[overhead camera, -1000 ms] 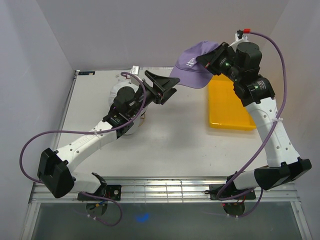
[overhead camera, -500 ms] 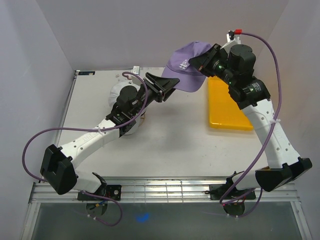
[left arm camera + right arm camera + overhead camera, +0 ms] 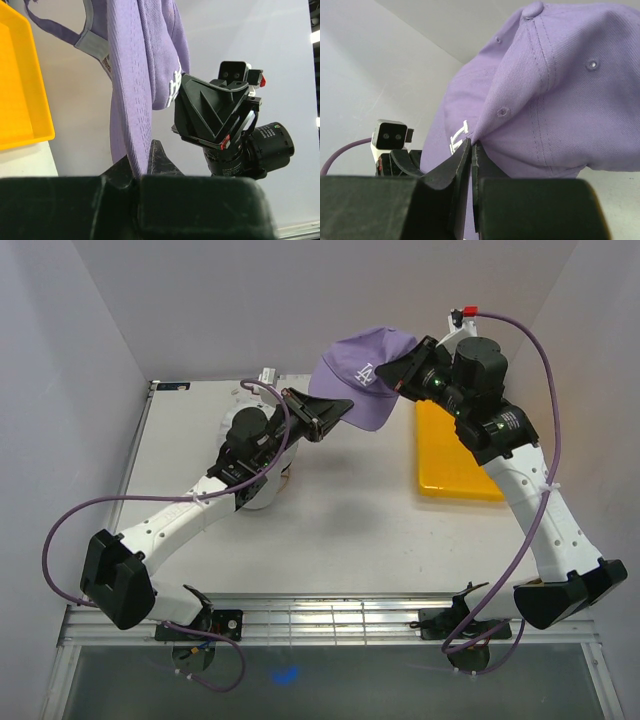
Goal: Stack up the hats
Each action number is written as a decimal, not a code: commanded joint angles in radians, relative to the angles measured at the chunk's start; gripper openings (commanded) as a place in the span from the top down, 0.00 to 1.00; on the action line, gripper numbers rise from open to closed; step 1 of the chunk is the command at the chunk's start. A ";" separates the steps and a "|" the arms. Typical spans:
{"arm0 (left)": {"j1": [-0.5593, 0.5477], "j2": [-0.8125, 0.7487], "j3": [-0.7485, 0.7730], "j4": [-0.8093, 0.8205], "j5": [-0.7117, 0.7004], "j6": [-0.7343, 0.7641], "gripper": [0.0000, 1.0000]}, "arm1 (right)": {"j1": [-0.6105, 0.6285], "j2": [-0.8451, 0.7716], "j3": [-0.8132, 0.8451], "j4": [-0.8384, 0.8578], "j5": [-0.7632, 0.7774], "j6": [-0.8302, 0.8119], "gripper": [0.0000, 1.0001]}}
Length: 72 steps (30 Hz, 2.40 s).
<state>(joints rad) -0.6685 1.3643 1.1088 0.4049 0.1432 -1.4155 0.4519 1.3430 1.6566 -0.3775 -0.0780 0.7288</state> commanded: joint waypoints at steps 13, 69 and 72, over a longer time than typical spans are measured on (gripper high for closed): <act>0.092 -0.057 -0.020 0.051 0.102 0.004 1.00 | 0.022 0.005 0.042 0.060 -0.043 -0.020 0.90; 0.474 -0.103 -0.181 0.663 0.558 -0.315 1.00 | -0.068 0.668 0.299 0.592 -0.888 0.603 0.26; 0.480 -0.084 -0.168 0.696 0.562 -0.327 1.00 | -0.067 0.647 0.252 0.618 -0.896 0.609 0.26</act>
<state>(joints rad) -0.1982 1.2789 0.9043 1.0122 0.6952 -1.7210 0.3843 2.0335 1.9339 0.1497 -0.9451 1.3117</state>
